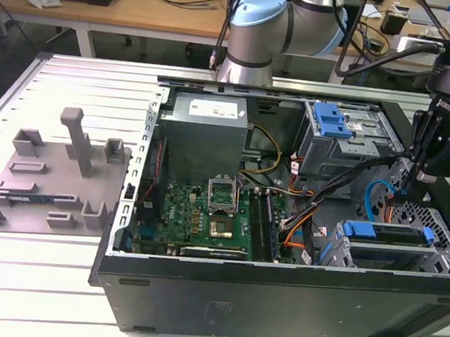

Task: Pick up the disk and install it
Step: 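Insert the first disk wire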

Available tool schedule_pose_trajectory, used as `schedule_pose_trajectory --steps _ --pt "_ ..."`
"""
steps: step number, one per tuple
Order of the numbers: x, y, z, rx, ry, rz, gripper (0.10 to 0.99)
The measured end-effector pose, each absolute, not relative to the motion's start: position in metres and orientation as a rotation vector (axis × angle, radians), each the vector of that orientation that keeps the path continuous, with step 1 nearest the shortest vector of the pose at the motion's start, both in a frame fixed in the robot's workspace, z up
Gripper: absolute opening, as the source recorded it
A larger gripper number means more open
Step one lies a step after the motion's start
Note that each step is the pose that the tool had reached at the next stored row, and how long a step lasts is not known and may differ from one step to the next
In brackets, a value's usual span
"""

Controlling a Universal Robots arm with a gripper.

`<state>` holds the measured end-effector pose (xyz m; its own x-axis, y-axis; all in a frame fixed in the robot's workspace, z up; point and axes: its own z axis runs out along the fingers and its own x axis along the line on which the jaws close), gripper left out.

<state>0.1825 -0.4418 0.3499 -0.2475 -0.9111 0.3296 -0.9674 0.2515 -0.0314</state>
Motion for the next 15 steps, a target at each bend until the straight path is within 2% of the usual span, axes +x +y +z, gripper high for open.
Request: schedule_pose_trajectory --steps 15 --pt "0.178 -0.464 0.353 1.825 -2.296 0.269 0.165"
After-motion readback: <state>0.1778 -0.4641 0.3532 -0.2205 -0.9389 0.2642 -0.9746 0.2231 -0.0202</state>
